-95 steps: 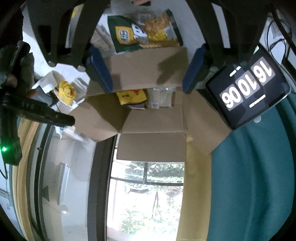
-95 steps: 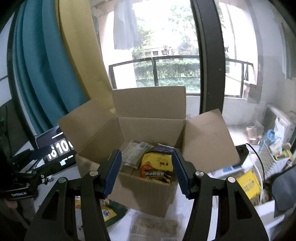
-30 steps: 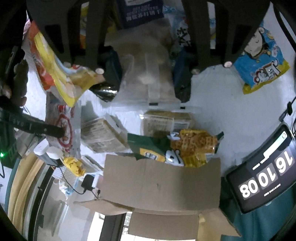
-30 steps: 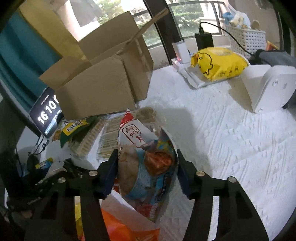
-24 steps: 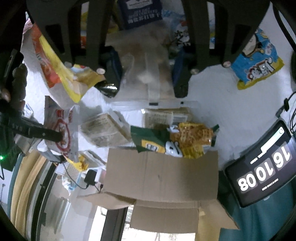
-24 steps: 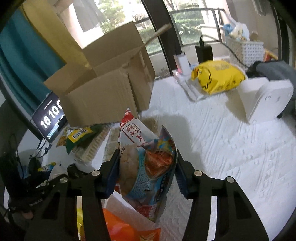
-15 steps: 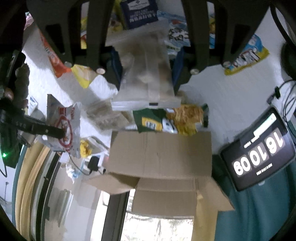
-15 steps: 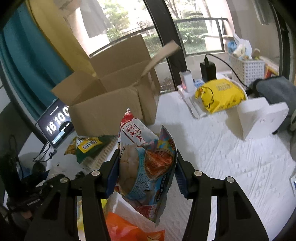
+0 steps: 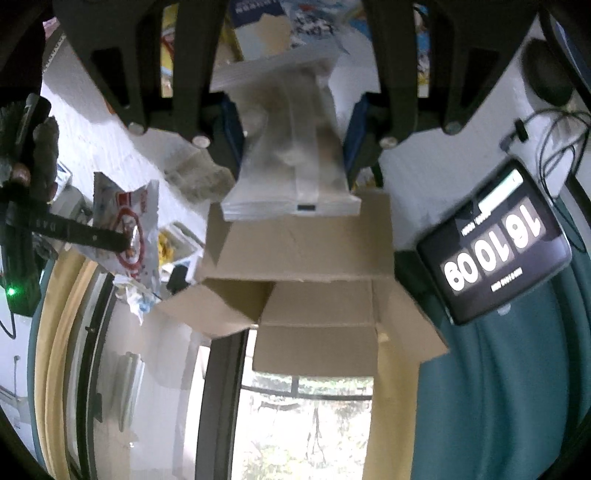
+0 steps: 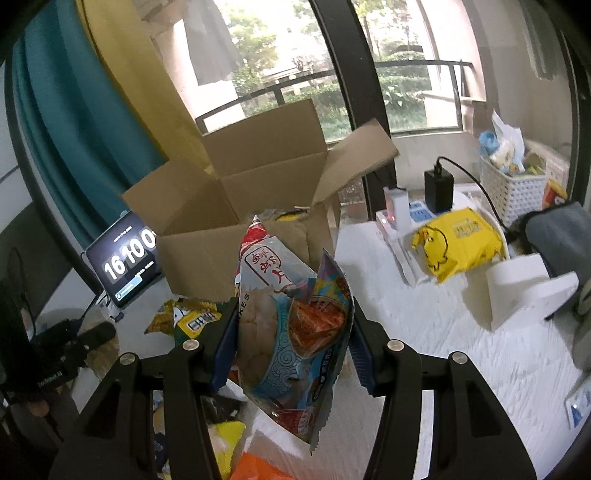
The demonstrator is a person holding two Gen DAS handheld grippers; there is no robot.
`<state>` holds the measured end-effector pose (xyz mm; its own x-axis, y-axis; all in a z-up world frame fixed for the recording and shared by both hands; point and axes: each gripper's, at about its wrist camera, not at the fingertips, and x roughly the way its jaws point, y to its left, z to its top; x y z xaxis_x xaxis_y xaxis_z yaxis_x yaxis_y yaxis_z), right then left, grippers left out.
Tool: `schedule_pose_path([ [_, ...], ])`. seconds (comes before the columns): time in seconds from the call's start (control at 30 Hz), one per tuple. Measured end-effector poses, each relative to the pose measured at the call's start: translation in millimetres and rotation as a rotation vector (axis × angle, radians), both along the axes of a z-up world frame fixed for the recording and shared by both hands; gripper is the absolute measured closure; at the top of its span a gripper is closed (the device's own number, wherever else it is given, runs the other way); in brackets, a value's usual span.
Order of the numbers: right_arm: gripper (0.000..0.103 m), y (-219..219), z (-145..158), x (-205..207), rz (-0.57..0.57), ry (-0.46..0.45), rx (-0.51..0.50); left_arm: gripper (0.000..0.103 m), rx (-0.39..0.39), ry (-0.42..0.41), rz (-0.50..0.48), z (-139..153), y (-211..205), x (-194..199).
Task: Organize snacks
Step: 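Carry the white-and-red bag and clear bag into the box and release both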
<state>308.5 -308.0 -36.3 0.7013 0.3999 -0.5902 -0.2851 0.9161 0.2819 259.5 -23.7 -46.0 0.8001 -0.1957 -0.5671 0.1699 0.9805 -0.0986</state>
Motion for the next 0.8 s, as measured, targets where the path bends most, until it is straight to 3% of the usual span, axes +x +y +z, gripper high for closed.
schedule_pose_path([
  [0.43, 0.046, 22, 24, 30, 0.041, -0.064, -0.016, 0.055, 0.031, -0.119, 0.028, 37, 17, 37],
  [0.8, 0.046, 35, 40, 61, 0.066, -0.114, -0.021, 0.055, 0.054, -0.159, 0.038, 51, 19, 78],
])
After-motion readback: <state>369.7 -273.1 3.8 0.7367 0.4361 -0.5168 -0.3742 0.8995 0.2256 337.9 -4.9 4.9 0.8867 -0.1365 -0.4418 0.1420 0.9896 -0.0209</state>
